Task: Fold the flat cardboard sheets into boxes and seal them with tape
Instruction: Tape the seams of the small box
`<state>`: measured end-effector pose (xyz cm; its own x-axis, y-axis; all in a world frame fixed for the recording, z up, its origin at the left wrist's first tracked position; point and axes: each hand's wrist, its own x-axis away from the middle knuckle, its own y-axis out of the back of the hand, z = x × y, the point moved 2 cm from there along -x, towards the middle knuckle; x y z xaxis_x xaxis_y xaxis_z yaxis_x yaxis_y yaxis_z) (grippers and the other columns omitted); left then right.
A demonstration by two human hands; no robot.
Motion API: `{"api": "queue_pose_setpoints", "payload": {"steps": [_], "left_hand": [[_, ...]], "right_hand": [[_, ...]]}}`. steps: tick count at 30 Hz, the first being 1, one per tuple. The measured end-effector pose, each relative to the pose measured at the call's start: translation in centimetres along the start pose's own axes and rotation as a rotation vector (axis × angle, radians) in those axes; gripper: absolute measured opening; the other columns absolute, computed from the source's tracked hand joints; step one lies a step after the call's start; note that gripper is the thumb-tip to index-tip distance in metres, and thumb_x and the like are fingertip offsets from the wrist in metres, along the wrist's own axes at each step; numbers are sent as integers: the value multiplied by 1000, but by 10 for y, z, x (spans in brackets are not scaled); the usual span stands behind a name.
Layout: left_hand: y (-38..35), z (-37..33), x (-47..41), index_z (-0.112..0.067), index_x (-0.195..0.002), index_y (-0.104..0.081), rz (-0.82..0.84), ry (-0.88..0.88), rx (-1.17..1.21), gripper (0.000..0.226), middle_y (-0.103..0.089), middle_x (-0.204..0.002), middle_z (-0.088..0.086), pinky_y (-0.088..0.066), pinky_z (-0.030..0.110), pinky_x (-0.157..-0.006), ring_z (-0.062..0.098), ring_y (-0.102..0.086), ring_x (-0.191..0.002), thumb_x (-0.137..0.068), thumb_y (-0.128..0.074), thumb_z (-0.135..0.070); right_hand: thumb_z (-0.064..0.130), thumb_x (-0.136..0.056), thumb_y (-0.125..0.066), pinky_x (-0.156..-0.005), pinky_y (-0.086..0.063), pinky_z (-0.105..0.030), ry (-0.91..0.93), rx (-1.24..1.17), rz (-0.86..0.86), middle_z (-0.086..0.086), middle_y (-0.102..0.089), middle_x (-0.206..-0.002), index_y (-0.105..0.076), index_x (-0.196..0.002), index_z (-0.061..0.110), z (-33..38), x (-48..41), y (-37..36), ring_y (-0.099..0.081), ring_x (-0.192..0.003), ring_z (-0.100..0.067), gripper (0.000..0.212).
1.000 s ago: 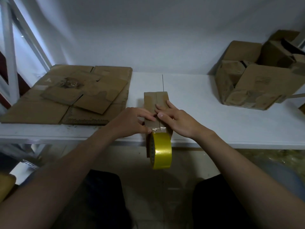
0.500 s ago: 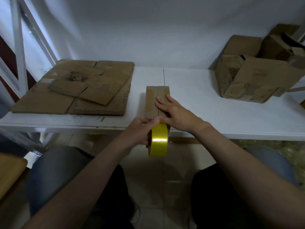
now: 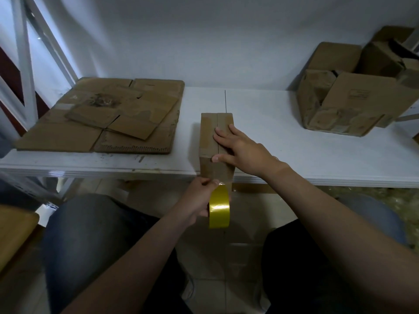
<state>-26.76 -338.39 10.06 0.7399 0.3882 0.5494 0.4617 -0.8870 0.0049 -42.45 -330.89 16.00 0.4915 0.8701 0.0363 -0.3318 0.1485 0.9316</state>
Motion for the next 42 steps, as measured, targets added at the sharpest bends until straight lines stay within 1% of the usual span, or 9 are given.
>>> {"api": "queue_pose_setpoints", "payload": {"steps": [4, 9, 15, 22, 26, 30, 35, 39, 42], "left_hand": [[-2, -4, -5, -21, -120, -54, 36, 17, 46, 20, -79, -89, 8, -58, 33, -65, 18, -77, -79, -104, -53, -32], [1, -6, -8, -22, -111, -56, 20, 18, 56, 12, -78, -85, 8, -60, 38, -75, 21, -77, -82, -103, -55, -30], [11, -5, -15, -31, -110, -61, -76, -6, 23, 17, -73, -112, 11, -60, 49, -84, 29, -73, -96, -95, -65, -35], [12, -7, -16, -19, -121, -61, -61, 12, 114, 31, -69, -113, 15, -62, 46, -78, 32, -73, -94, -92, -71, -22], [12, -7, -15, -17, -116, -61, -76, -20, 127, 23, -67, -115, 16, -59, 36, -63, 31, -71, -96, -94, -69, -16], [10, -7, -15, -12, -129, -58, -74, -18, 153, 40, -65, -121, 17, -59, 35, -60, 33, -70, -101, -92, -71, -17], [6, -6, -15, -16, -131, -55, -78, -13, 157, 44, -61, -127, 17, -59, 36, -62, 36, -68, -106, -91, -73, -18], [5, -3, -16, -16, -129, -57, -96, -11, 158, 44, -63, -124, 18, -61, 40, -68, 36, -69, -103, -90, -75, -19], [6, -4, -16, -17, -128, -59, -118, -5, 151, 43, -64, -122, 18, -61, 41, -71, 36, -69, -103, -89, -76, -21]], "right_hand": [[69, -92, -46, -104, -47, -54, 22, 102, -82, 18, -13, -167, -25, -159, 33, 3, 4, -7, -1, -156, -15, 80], [63, -90, -59, -107, -45, -53, 32, 33, -115, 16, -15, -168, -26, -159, 30, 1, 1, -13, 1, -156, -15, 83], [57, -83, -73, -100, -50, -56, 58, 25, -142, 18, -13, -167, -24, -160, 30, -5, 1, -19, 4, -156, -13, 94], [54, -82, -76, -97, -52, -55, 71, 40, -163, 19, -13, -167, -25, -160, 31, -8, -1, -20, 3, -156, -12, 96], [57, -80, -76, -104, -47, -54, 72, 58, -118, 18, -13, -167, -23, -160, 33, -6, -3, -15, 1, -156, -14, 98], [67, -92, -55, -119, -24, -42, 70, -40, -183, 10, -22, -167, -29, -159, 32, -16, 2, 3, -11, -156, -16, 80], [38, -105, -49, -99, -49, -40, -172, 44, -453, -3, -65, -132, -69, -127, 20, -73, 26, 16, -58, -120, -29, 35], [45, -94, -61, -86, -53, -39, -618, 115, -160, -6, -69, -109, -73, -108, 18, -117, 37, 6, -64, -100, -30, 33], [52, -90, -67, -77, -47, -35, -684, 166, -78, -3, -60, -95, -62, -101, 15, -121, 41, -6, -59, -89, -26, 38]]}}
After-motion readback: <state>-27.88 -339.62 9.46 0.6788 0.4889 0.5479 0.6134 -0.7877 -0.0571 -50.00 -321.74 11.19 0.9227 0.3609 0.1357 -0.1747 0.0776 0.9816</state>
